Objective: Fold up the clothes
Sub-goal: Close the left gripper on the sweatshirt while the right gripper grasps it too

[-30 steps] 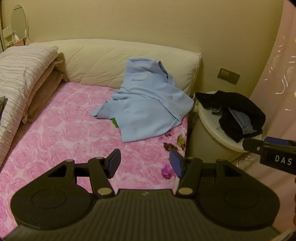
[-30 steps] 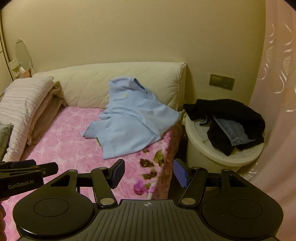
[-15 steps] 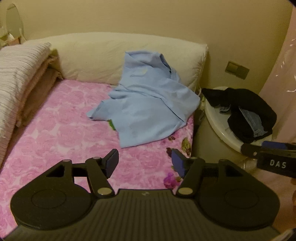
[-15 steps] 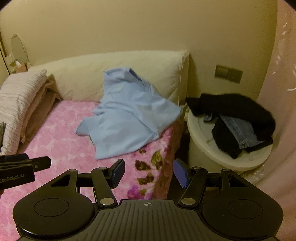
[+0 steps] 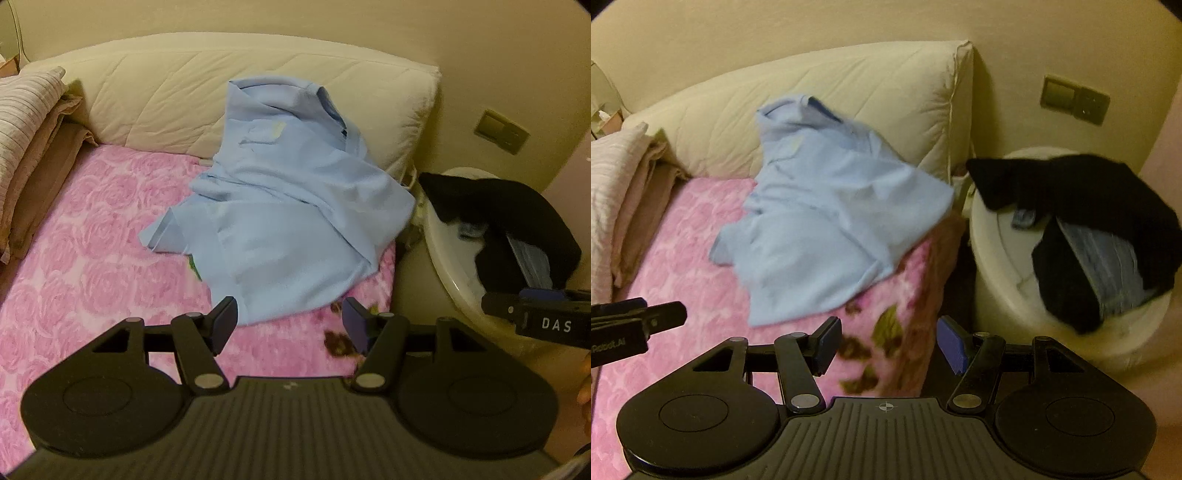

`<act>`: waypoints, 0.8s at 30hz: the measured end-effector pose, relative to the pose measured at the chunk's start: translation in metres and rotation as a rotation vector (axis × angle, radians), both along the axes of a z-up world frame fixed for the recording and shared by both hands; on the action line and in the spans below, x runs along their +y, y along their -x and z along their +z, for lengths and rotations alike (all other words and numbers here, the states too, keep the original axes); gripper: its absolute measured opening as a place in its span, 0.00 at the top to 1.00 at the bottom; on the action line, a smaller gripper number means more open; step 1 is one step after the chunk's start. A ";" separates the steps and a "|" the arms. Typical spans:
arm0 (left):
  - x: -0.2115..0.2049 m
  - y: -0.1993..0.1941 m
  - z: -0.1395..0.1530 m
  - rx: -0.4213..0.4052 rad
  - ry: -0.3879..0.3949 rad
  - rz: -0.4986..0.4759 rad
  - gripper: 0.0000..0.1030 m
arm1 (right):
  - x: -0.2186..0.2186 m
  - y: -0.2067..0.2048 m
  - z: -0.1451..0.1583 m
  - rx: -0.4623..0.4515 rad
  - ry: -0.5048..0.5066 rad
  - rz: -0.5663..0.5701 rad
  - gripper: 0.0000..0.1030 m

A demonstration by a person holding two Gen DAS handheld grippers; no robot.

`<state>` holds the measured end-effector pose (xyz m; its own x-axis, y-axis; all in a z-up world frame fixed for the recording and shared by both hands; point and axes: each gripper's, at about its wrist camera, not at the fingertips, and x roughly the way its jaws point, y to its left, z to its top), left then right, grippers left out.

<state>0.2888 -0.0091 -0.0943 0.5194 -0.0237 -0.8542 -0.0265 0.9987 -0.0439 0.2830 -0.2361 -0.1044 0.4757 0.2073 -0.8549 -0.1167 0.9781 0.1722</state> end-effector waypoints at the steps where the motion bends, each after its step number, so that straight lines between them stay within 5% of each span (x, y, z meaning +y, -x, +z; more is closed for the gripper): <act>1: 0.001 -0.009 -0.002 0.004 0.002 0.007 0.43 | 0.000 -0.008 -0.002 -0.003 -0.004 0.003 0.40; 13: 0.027 -0.096 -0.070 0.109 0.003 0.078 0.44 | 0.011 -0.103 -0.060 0.026 -0.053 0.045 0.40; 24: 0.080 -0.156 -0.154 0.233 0.051 0.183 0.43 | 0.048 -0.164 -0.146 0.079 0.052 0.175 0.40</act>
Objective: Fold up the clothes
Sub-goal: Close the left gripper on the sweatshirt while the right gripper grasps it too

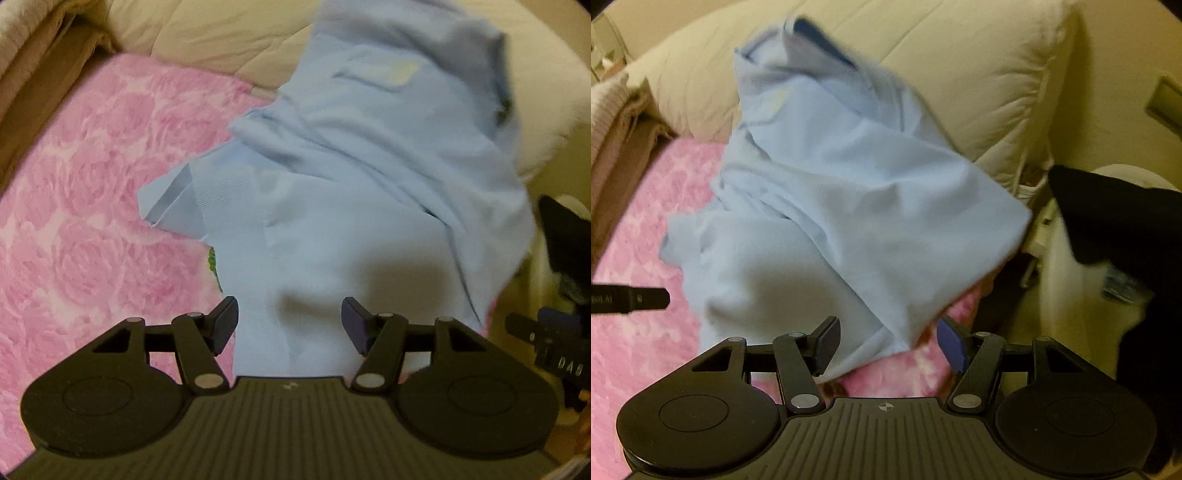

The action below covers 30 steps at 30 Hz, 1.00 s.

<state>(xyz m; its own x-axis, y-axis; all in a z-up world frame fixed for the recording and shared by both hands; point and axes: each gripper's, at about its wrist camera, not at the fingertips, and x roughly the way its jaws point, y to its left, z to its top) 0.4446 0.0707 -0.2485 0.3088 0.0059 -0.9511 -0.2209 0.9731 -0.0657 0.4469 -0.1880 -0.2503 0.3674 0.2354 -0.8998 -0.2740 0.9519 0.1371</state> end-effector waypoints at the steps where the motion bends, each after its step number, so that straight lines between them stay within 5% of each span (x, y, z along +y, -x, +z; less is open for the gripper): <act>1: 0.006 -0.005 -0.007 0.005 0.006 0.014 0.43 | 0.004 -0.005 -0.007 0.003 0.008 0.010 0.40; 7: 0.049 -0.032 -0.040 0.035 0.054 0.099 0.48 | 0.026 -0.031 -0.035 -0.004 0.056 0.054 0.40; 14: 0.052 -0.074 -0.032 -0.062 0.050 0.023 0.43 | 0.023 -0.057 -0.039 -0.041 0.033 -0.006 0.40; 28: 0.078 -0.124 -0.088 -0.010 0.321 0.305 0.41 | 0.034 -0.061 -0.060 -0.066 0.083 0.073 0.40; 30: 0.072 -0.126 -0.089 -0.023 0.312 0.296 0.48 | 0.036 -0.060 -0.061 -0.074 0.089 0.087 0.40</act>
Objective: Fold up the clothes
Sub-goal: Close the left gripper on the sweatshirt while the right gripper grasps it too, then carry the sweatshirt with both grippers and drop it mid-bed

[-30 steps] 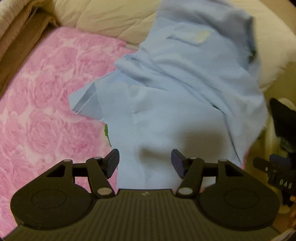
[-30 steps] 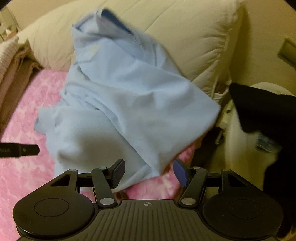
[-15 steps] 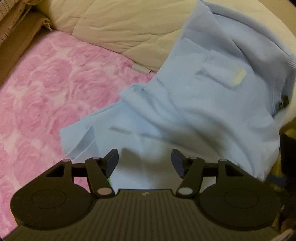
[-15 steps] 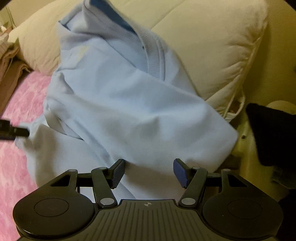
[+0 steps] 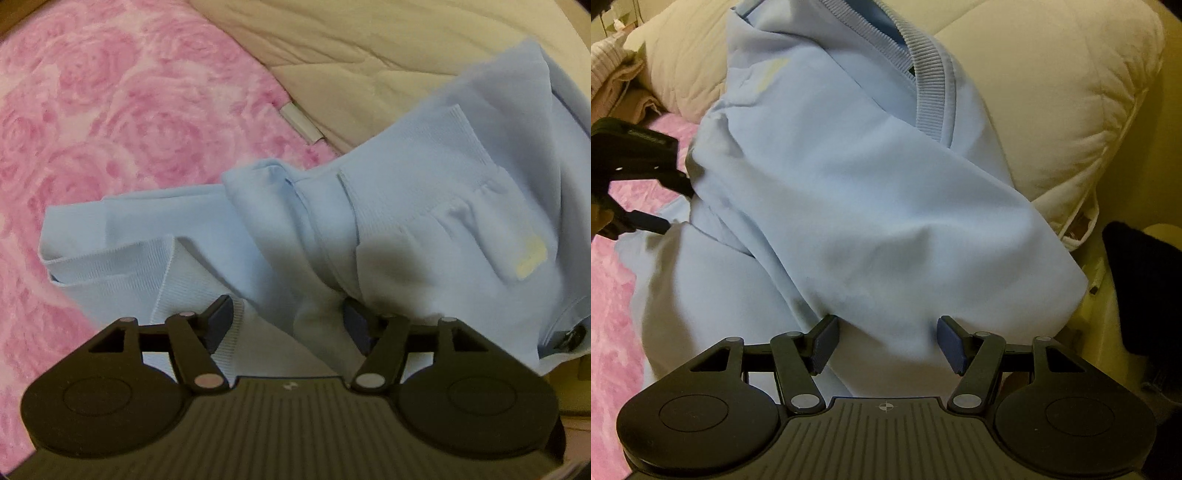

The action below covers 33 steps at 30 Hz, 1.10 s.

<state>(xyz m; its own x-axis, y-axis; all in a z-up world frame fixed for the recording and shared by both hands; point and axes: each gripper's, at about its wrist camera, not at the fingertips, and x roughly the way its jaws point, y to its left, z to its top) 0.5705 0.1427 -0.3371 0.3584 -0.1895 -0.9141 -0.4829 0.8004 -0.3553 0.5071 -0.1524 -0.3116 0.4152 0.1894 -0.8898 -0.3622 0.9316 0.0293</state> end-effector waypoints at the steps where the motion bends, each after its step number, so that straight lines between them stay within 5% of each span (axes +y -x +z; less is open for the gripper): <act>1: -0.002 0.000 0.001 -0.025 0.023 -0.025 0.70 | 0.003 0.002 0.000 -0.005 0.011 0.019 0.43; 2: -0.004 -0.001 0.002 -0.051 0.048 -0.051 0.95 | 0.007 0.003 0.001 -0.014 0.024 0.038 0.65; 3: -0.004 0.001 0.006 -0.058 0.050 -0.049 0.95 | 0.010 0.004 0.004 -0.022 0.033 0.056 0.77; 6: -0.003 0.007 0.018 -0.078 0.056 -0.041 0.96 | 0.006 0.003 0.017 -0.045 0.015 0.022 0.87; 10: 0.015 0.037 0.053 -0.158 0.077 0.006 0.97 | -0.015 0.004 0.054 -0.101 -0.081 -0.071 0.90; 19: 0.047 0.163 0.163 -0.388 0.033 0.105 0.98 | 0.003 0.043 0.162 -0.332 -0.291 -0.007 0.90; 28: 0.079 0.397 0.261 -0.600 -0.085 0.384 0.99 | 0.083 0.124 0.257 -0.453 -0.561 0.344 0.90; 33: 0.079 0.564 0.313 -0.663 -0.257 0.601 0.99 | 0.155 0.207 0.292 -0.436 -0.721 0.581 0.90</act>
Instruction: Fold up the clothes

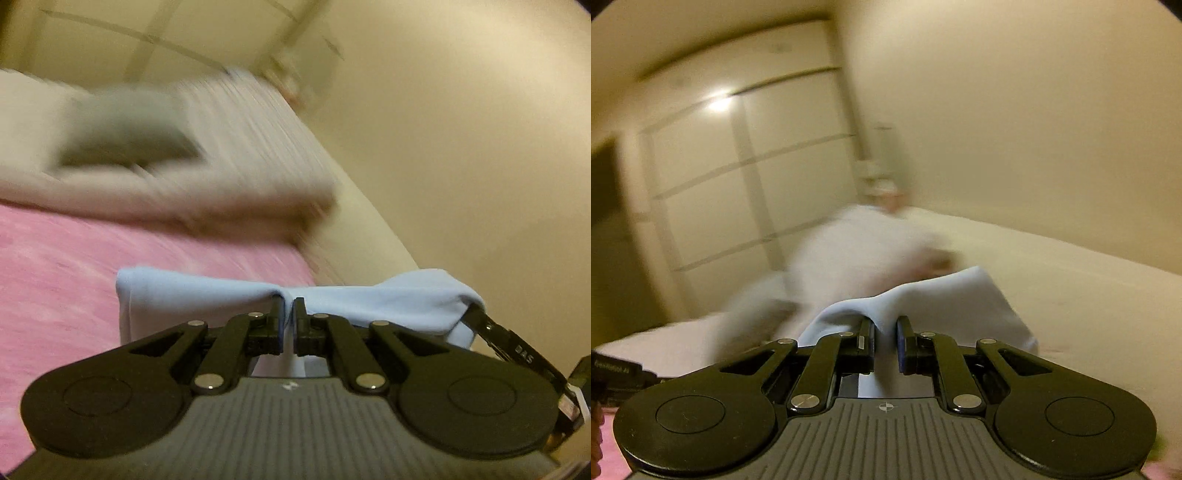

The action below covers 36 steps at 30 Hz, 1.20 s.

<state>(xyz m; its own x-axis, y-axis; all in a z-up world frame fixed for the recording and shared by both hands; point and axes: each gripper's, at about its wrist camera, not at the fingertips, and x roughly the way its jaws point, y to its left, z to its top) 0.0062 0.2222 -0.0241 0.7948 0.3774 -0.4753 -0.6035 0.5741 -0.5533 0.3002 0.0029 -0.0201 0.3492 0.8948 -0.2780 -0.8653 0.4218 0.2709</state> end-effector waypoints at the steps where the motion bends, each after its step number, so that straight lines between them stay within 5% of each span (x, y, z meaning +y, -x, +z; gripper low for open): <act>1: -0.002 0.034 0.011 -0.009 -0.024 0.057 0.99 | 0.016 0.017 0.006 0.005 -0.020 0.045 0.90; 6: -0.010 0.168 0.031 0.079 -0.066 0.320 0.94 | 0.096 0.092 0.022 0.093 0.009 0.181 0.88; 9: -0.006 0.221 0.005 0.319 0.050 0.453 0.93 | 0.148 0.128 0.002 0.197 0.251 0.209 0.68; 12: -0.008 0.258 -0.030 0.616 0.102 0.488 0.93 | 0.171 0.172 -0.029 0.176 0.449 0.181 0.64; 14: -0.017 0.280 -0.049 0.701 0.130 0.487 0.93 | 0.171 0.198 -0.048 0.159 0.537 0.201 0.63; 18: -0.026 0.309 -0.070 0.735 0.231 0.457 0.93 | 0.165 0.252 -0.079 0.186 0.701 0.350 0.63; 22: -0.041 0.304 -0.070 0.782 0.159 0.421 0.90 | 0.142 0.291 -0.095 0.159 0.808 0.439 0.63; 31: -0.073 0.282 -0.075 0.796 0.128 0.371 0.86 | 0.087 0.313 -0.092 0.064 0.845 0.477 0.62; 36: -0.108 0.266 -0.072 0.814 0.105 0.351 0.82 | 0.040 0.304 -0.092 0.089 0.851 0.484 0.62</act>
